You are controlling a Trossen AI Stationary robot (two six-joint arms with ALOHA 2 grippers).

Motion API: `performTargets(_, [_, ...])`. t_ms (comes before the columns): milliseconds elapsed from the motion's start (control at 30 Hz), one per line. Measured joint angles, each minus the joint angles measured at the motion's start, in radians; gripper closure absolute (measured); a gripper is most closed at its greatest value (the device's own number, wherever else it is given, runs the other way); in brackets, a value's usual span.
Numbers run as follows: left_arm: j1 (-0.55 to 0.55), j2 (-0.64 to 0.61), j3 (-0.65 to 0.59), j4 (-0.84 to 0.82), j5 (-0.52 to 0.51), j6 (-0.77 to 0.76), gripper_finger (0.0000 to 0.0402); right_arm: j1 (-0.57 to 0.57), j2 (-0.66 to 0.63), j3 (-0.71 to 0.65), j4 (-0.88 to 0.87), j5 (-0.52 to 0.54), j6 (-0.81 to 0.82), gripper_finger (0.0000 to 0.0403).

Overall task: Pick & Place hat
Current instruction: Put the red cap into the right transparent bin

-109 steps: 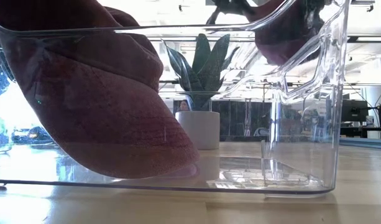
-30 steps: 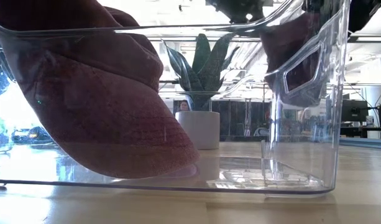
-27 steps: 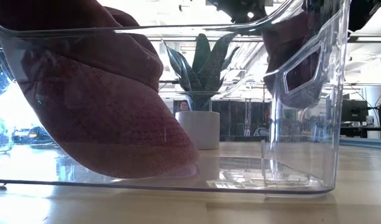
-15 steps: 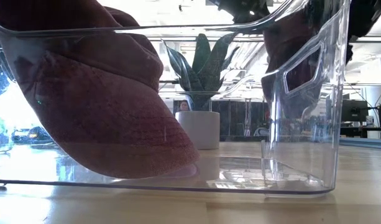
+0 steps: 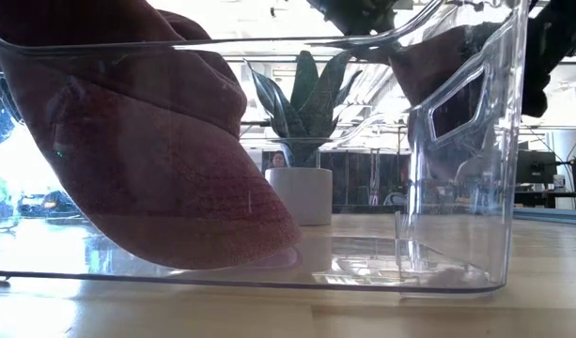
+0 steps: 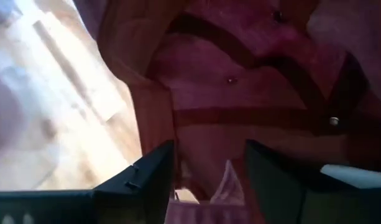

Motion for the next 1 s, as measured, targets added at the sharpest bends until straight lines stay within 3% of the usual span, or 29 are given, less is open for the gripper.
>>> performTargets(167, [0.0, 0.0, -0.001, -0.002, -0.008, 0.001, 0.0402, -0.017, 0.005, -0.066, 0.112, -0.024, -0.011, 0.0224])
performTargets(333, [0.0, 0.0, -0.011, -0.004, -0.009, 0.0, 0.0402, -0.037, 0.005, -0.117, 0.19, -0.079, -0.015, 0.0204])
performTargets(533, [0.001, -0.001, -0.061, 0.009, -0.03, 0.002, 0.0402, -0.059, 0.005, -0.201, 0.355, -0.264, -0.062, 0.0152])
performTargets(667, [0.001, -0.001, -0.105, 0.034, -0.038, 0.003, 0.0402, -0.077, 0.005, -0.258, 0.481, -0.403, -0.117, 0.0146])
performTargets(867, [0.002, -0.002, -0.142, 0.068, -0.016, 0.003, 0.0402, -0.13, 0.003, -0.266, 0.501, -0.414, 0.049, 0.0158])
performTargets(1000, [0.002, -0.004, -0.142, 0.079, -0.004, 0.005, 0.0402, -0.165, -0.003, -0.22, 0.567, -0.563, 0.117, 0.0164])
